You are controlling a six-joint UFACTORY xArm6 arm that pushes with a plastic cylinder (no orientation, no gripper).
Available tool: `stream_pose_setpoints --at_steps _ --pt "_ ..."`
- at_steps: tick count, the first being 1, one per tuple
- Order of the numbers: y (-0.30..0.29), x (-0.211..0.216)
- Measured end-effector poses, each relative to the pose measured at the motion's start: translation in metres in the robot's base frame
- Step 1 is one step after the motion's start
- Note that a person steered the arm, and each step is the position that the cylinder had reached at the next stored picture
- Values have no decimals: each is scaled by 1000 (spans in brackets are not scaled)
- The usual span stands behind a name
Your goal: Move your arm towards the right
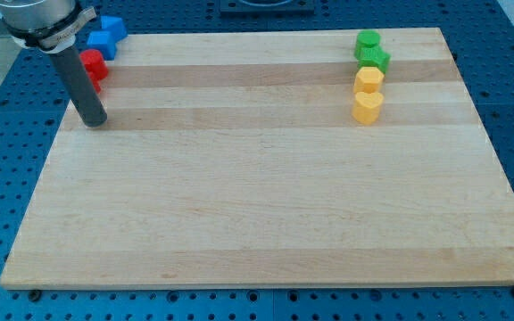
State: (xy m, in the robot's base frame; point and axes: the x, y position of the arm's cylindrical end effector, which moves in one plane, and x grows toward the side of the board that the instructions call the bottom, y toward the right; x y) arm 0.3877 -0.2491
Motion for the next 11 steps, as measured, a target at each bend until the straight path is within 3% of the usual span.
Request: stream_pose_setpoints --at_steps 9,10,11 --pt "-2 1" --pt "45 16" --pt "146 44"
